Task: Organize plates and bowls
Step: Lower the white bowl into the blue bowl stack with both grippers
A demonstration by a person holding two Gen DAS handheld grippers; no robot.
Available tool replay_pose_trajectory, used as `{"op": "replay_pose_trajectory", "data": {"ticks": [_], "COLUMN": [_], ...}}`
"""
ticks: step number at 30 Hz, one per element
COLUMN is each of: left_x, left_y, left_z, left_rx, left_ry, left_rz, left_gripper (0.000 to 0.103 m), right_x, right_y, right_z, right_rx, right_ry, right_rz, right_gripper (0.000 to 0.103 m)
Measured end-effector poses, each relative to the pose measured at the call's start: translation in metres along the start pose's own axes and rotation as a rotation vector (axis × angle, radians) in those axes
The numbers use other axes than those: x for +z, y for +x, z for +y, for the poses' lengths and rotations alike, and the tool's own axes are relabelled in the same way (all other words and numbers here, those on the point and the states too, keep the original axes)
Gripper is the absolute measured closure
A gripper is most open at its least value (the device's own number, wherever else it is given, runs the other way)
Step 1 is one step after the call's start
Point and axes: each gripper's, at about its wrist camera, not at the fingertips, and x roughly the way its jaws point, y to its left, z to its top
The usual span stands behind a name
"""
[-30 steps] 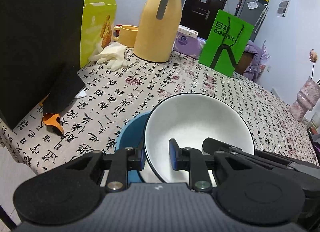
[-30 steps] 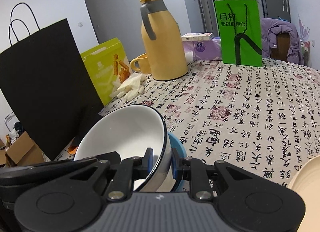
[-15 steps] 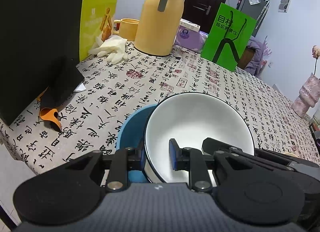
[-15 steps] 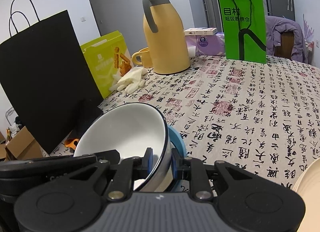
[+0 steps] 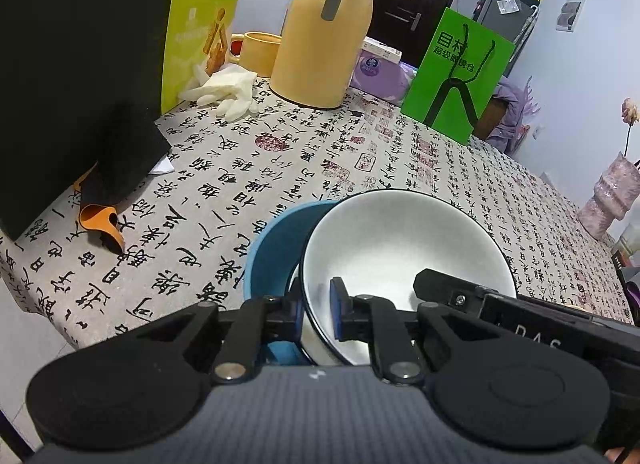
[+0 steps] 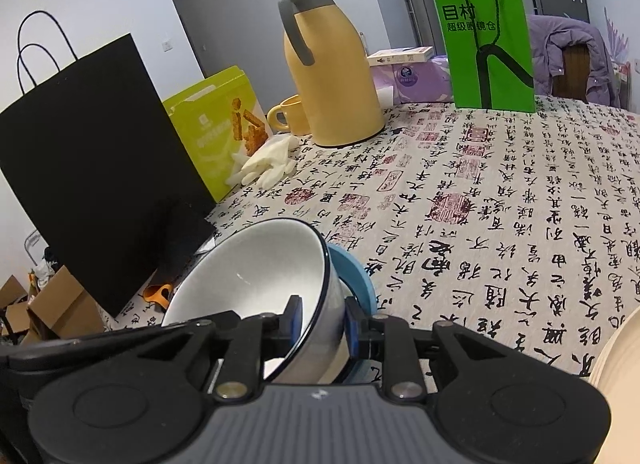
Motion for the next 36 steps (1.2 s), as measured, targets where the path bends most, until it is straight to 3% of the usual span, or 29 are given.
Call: {"op": "replay_pose_trajectory", "data": {"ticks": [9, 15, 27, 32, 36], "left_x": [0.000, 0.001, 0.008, 0.013, 0.013], "left_y": [-0.001, 0.000, -0.002, -0.010, -0.006], "left_z": [-0.002, -0.004, 0.003, 0.003, 0.005], "left_rx": [0.007, 0.016, 0.000, 0.050, 0.038], "left_ry": [0.005, 0.010, -0.037, -0.029, -0.037], "left_rz": [-0.015, -0.011, 0.025, -0.021, 0.001], "left_gripper": [0.090, 0.090, 0.089, 0.089, 0.089], "right_x": [0.002, 0.002, -0.003, -0.004, -0.003], "right_y": [-0.009, -0.009, -0.005, -0.004, -0.004], "right_z": [-0.003, -0.004, -0.007, -0.004, -0.003], "right_rx": [-0.014, -0.039, -0.035, -0.039, -0.042], "right_ry": [0.025, 0.013, 0.025, 0.013, 0.003], "right_rz": [-0.037, -0.042, -0.069, -0.078, -0.077], "right_gripper": [0.081, 0.093, 0.097, 0.095, 0.095]}}
